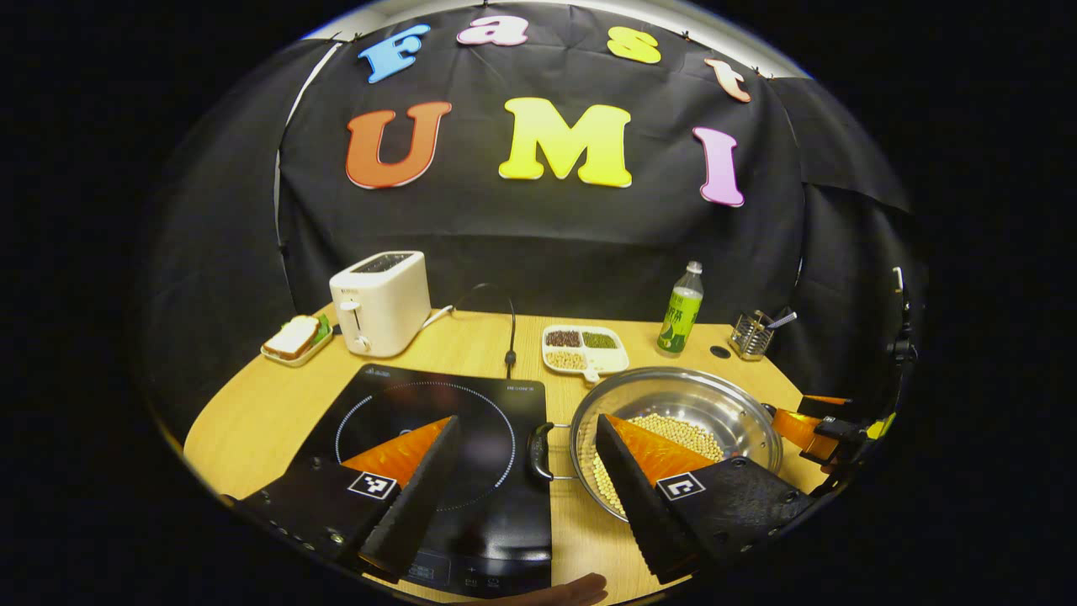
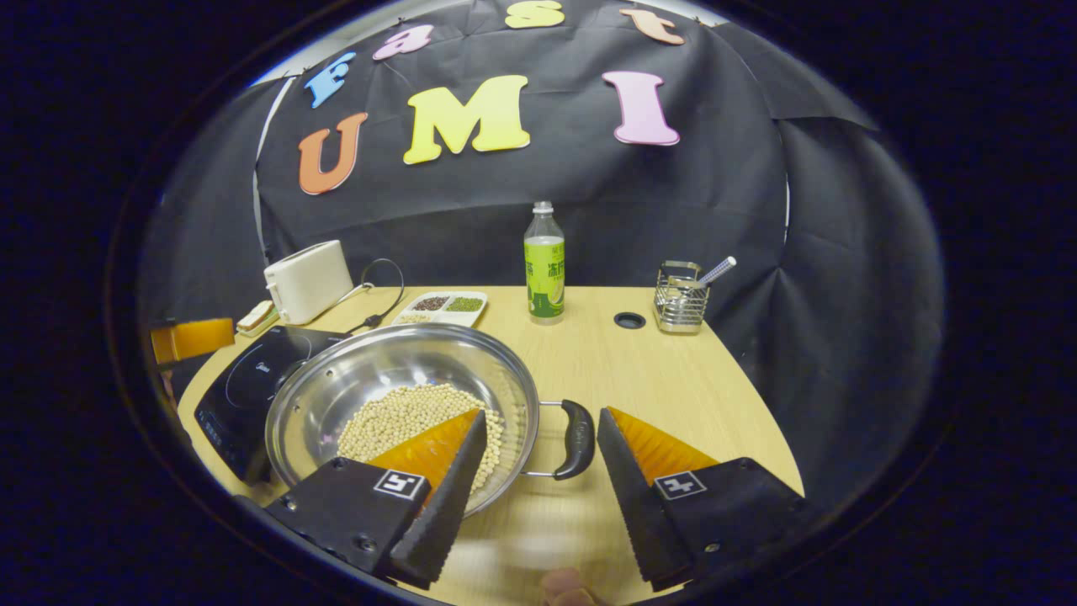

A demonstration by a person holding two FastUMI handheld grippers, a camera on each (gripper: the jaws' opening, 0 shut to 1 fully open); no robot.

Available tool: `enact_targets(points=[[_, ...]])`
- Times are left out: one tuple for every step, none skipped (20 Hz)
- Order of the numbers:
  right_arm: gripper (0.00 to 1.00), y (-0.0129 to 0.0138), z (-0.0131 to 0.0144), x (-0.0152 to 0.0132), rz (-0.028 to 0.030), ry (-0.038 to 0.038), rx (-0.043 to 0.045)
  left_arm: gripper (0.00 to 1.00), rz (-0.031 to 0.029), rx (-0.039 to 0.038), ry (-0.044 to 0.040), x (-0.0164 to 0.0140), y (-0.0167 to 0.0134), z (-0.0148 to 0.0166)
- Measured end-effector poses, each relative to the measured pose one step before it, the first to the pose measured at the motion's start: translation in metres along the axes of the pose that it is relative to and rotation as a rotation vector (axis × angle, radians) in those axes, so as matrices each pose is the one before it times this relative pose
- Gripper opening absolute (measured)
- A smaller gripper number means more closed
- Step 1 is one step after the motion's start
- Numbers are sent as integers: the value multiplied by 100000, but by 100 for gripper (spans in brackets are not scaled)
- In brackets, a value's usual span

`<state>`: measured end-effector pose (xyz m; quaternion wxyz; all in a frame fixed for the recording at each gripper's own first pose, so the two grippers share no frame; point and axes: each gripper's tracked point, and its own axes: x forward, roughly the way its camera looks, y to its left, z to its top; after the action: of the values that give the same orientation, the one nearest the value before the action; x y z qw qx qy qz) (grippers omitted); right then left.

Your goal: First push the handle of the pot to place it horizontally, then grasp the pot with both hands and set it on the induction cooktop.

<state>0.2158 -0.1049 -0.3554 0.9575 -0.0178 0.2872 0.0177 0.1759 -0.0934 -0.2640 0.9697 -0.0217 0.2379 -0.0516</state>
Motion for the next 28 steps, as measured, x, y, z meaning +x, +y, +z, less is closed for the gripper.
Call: enact_targets(points=[[88,222,-101,555,510,371,641,96,464,794,3752,621,243,-1051],[89,100,-63,450,-60,364,1137,96,871,764,3419,671,154,-1033],[89,32,-126,500,-228,370,1162,96,312,522,2629,578,97,-761],[89,-4,-206,277,-417,243,754,96,-158,8,2415,647,-21,-666],[89,-296,454,331,-1178,-2092,179,96,-204,-406,2308,745,-207,-599],[89,-172,-93,386,-817,-128,402,96,-951,-819,1298,619,-187,-190],[89,86,119,33,228,-551,-23,96,-1331,-1504,-492,413,-255,102],[89,91,102,-20,682,-887,286,96,-640,-867,1031,204,-177,110],[90,-17,93,35,801,-586,181,95,-412,-51,1155,419,-67,-176],[90,-188,-90,153,474,-654,631,96,-169,296,2197,437,-103,-457],[90,-165,130,109,60,-1113,852,96,-557,-300,1128,470,-233,-206],[90,-306,41,106,-962,-837,393,96,-570,-413,1565,463,-381,-253],[89,-532,144,80,-1721,-1814,701,96,81,145,1098,426,-89,-273],[89,-214,151,179,-1065,-1435,1041,95,1660,1477,-553,204,91,212],[89,-87,-158,200,-510,-164,406,96,710,1664,-389,291,117,16],[87,-195,-354,173,-1033,164,48,94,1255,1563,452,218,71,-74],[89,-87,-321,361,-426,1042,-529,93,956,1516,-452,193,61,84],[88,-59,-355,309,-534,1217,-656,92,936,1494,-248,240,5,23],[89,-70,-22,196,-120,359,-386,93,880,1463,-317,165,-6,26],[89,-60,178,117,92,-676,-999,93,693,1486,-326,148,-20,8],[89,-61,283,130,-316,-490,-607,93,500,849,-980,181,-67,92],[89,282,-243,-178,1645,531,269,93,967,343,-799,200,-38,126],[89,676,-33,-154,2914,485,1865,92,175,810,-361,39,-5,-87],[80,120,-216,-65,-82,661,415,92,102,-205,-1144,69,35,88],[75,-349,-323,381,-1305,1021,-1503,90,406,-702,-1012,-19,24,95],[79,-259,-469,91,-833,1418,-908,87,695,-224,-880,-7,33,107],[78,491,-49,-121,1813,175,515,85,153,114,-258,67,38,-28],[76,190,126,-89,34,-129,164,80,-662,129,-292,-36,-76,91]])
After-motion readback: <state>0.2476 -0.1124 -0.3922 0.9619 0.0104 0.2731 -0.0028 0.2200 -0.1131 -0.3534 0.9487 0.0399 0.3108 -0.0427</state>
